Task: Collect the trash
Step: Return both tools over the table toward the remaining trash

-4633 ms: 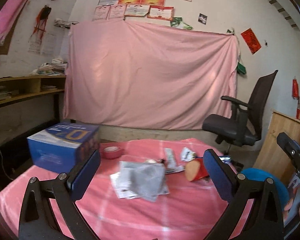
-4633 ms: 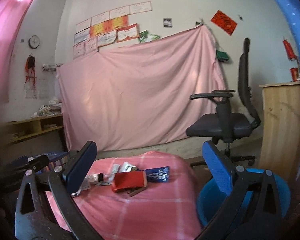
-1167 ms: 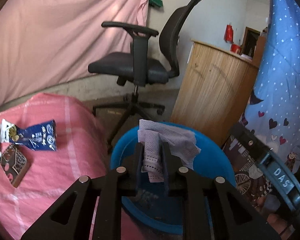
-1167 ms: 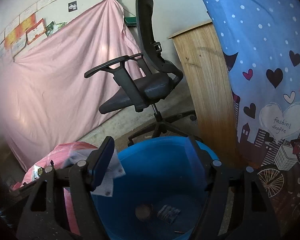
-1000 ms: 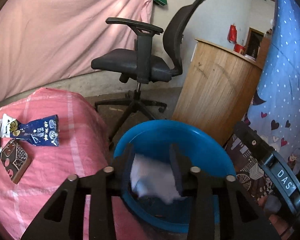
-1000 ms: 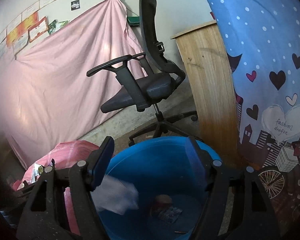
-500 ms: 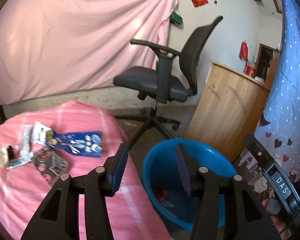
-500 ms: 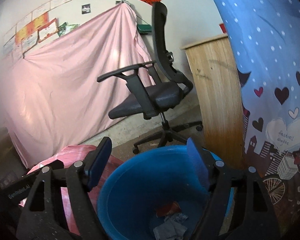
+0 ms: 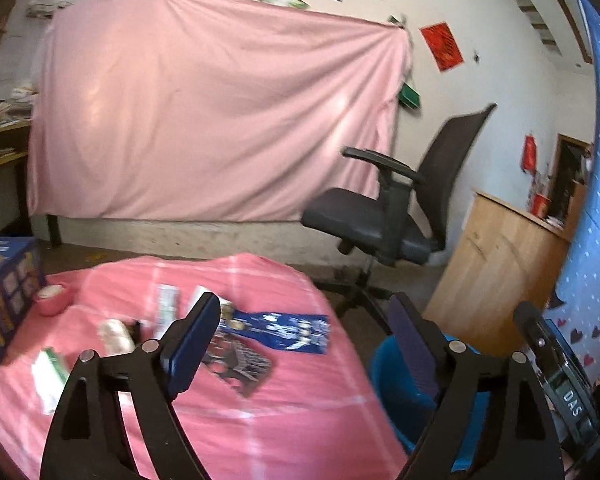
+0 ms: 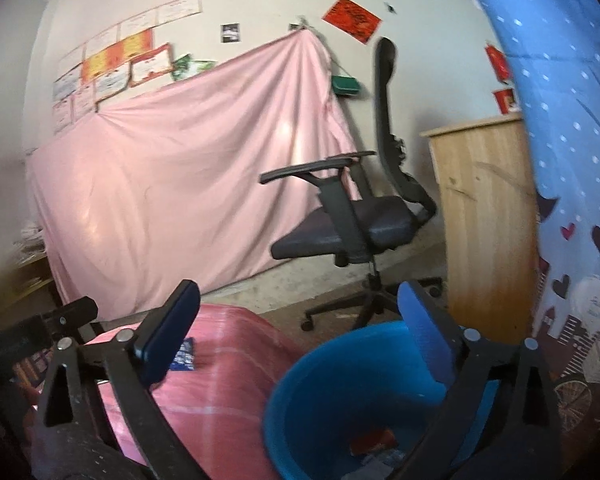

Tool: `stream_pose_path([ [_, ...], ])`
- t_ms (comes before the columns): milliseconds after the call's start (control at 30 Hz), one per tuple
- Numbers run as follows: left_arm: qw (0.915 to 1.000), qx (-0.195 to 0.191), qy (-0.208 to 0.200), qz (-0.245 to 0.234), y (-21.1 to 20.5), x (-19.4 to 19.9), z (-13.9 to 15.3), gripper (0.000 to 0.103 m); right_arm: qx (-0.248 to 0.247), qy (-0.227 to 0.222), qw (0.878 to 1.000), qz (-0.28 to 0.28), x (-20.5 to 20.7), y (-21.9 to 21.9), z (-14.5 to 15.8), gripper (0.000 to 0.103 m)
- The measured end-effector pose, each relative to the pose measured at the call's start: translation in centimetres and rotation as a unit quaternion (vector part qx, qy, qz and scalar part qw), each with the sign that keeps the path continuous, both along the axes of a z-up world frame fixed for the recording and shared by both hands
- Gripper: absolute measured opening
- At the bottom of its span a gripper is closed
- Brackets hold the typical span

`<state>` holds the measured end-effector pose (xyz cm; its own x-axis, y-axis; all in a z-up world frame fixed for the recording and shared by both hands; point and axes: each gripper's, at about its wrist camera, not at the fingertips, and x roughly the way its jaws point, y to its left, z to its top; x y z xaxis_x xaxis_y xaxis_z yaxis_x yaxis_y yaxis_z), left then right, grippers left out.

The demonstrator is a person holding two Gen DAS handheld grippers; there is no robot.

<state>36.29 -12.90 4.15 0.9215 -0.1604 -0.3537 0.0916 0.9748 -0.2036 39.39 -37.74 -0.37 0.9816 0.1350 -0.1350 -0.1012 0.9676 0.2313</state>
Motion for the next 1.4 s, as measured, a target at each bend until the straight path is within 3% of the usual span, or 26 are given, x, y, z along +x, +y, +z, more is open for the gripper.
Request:
stream_pose_path([
  [100,0.9998,-0.001,-0.007,0.02,2.1,-0.8,0.2,0.089,-0.007,-0.007,1.0,0.018,0.0,1.8,0.4,0.103],
  [167,0.9993,-0.007,-0.016,0.033,3.4,-1.5,0.3,0.101,-0.015,-0.01,0.999,0.032,0.1,3.1,0.6,0.103],
  [467,0.9941,-0.011,-0.045,0.098,8.9,-5.0,0.3,0.101,-0.033,-0.039,0.996,0.079,-0.6,7.4,0.9,0.103],
  [733,0.9848,0.016,-0.077,0.155,12.1,-8.4,-0.8,0.101,-0.05,-0.069,0.989,0.117,-1.5,11.0,1.0,0.103],
  [900,0.9797,0.027,-0.085,0.18,13.2,-9.4,-1.8,0.101,-0.074,-0.066,0.984,0.145,-1.3,13.0,0.6,0.103],
  [1133,0.979,0.043,-0.064,0.189,14.1,-10.0,-3.9,0.101,-0.108,-0.04,0.977,0.178,-0.3,14.8,-0.3,0.103],
  [1400,0.9836,0.043,0.009,0.175,15.3,-8.5,-6.6,0.101,-0.148,0.011,0.97,0.194,1.4,16.7,-2.2,0.103],
])
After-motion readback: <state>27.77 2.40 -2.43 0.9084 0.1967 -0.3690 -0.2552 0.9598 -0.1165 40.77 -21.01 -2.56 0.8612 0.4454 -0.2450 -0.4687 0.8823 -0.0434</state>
